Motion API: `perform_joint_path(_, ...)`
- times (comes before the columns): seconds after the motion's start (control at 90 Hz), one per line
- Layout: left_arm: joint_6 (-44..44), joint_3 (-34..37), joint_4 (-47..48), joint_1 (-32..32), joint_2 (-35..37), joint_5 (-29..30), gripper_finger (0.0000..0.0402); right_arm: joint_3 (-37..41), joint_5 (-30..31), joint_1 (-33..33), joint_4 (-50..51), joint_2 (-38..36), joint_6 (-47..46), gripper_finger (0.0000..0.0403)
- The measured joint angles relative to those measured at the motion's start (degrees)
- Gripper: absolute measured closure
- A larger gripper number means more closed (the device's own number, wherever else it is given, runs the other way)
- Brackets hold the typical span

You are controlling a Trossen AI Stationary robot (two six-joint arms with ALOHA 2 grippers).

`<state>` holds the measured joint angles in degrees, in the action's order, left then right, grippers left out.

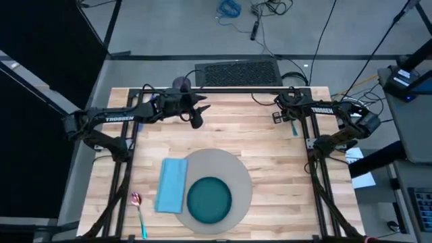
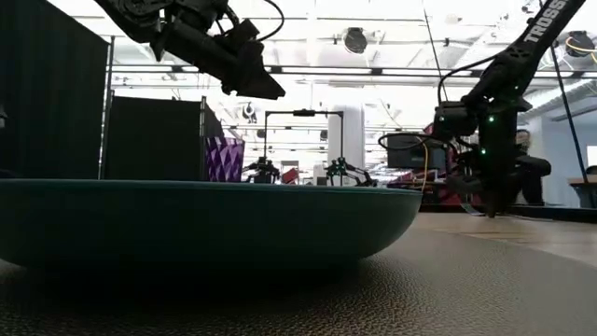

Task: Set table place
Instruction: Put the blue fork on the blue table napkin

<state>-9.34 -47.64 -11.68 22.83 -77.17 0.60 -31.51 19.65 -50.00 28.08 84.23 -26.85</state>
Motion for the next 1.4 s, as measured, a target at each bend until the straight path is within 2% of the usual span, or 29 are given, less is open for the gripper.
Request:
perform_joint_path(0.133,0.0,0.0,-0.05,0.0,0.0,0.0,0.023,0.02,-0.06,0.33,-0.33,-0.31,1.47,0.0392)
perform_joint_path(0.311,0.02,0.0,-0.68,-0.13,0.0,0.0,0.023,-1.57,-3.07,1.37,2.19,-4.18,2.42,0.0398)
perform_joint_path(0.367,0.04,0.0,-1.2,-0.25,0.0,0.0,0.023,-2.85,-6.18,2.65,3.6,-6.41,2.52,0.0399)
perform_joint_path(0.544,0.04,0.0,-3.45,-1.19,-0.02,0.0,0.023,-6.62,-7.39,7.66,1.79,-13.02,4.19,0.0401)
perform_joint_path(0.7,1.71,-0.04,-4.81,-1.73,-0.02,-0.32,0.023,-8.28,-11.84,12.38,-7.12,-17.87,6.62,0.0401)
perform_joint_path(0.811,4.91,-0.04,-7.54,-1.73,-0.02,-6.17,0.023,-8.3,-18.33,15.48,-17.67,-19.9,9.22,0.0402)
perform_joint_path(0.889,7.52,-0.04,-11.32,-1.86,-0.39,-9.02,0.023,-8.31,-20.88,17.3,-24.41,-20.08,11.16,0.0402)
perform_joint_path(1.056,15.06,-0.04,-15.71,-2.42,-0.5,-9.17,0.023,-8.33,-24.47,21.13,-33.14,-18.59,14.22,0.0403)
perform_joint_path(1.122,18.43,-0.04,-15.72,-2.79,-0.5,-7.08,0.023,-8.33,-24.48,22.84,-35.47,-17.38,14.5,0.0403)
perform_joint_path(1.278,20.78,-0.04,-15.94,-4.82,-0.52,4.91,0.023,-8.33,-24.26,26.66,-42.79,-13.8,16.3,0.0403)
perform_joint_path(1.4,19.76,-0.04,-17.51,-6.23,-1.64,6.4,0.023,-8.37,-24.35,27.76,-47.77,-10.81,17.66,0.0403)
